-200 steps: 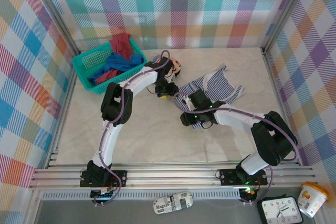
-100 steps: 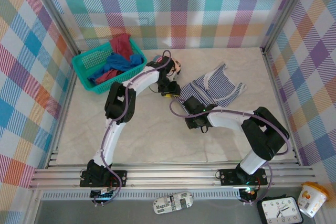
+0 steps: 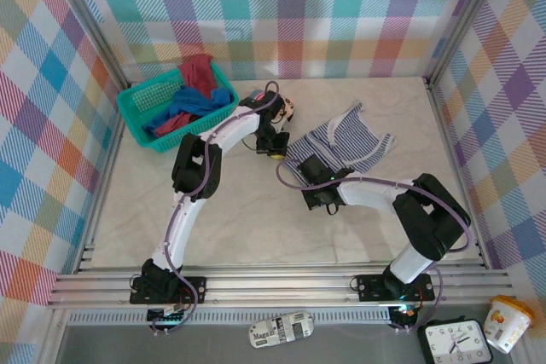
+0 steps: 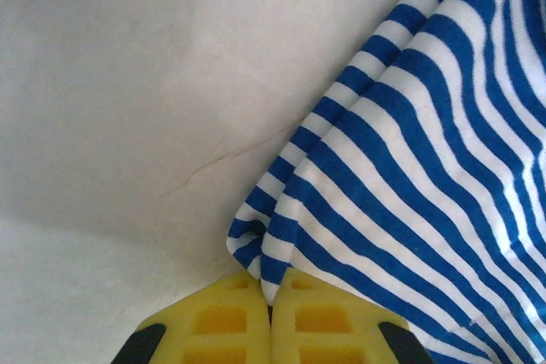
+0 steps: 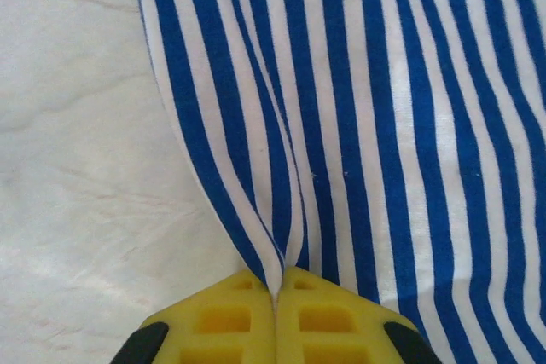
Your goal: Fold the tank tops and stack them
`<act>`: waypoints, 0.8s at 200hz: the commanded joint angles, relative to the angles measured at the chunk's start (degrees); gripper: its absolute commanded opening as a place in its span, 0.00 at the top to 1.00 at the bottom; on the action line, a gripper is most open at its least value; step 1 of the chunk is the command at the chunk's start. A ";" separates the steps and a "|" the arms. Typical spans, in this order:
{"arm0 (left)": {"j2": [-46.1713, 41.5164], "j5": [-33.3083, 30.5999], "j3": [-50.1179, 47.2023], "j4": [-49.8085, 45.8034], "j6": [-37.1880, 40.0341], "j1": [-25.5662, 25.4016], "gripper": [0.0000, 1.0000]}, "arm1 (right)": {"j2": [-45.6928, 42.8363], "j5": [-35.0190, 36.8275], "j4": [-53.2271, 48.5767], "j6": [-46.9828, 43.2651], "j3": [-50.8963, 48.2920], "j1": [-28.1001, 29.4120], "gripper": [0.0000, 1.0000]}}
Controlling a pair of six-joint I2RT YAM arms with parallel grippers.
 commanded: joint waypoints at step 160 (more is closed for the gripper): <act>-37.92 -15.00 -21.16 -20.40 4.81 8.12 1.00 | -7.87 -51.31 1.87 6.48 13.51 8.53 1.00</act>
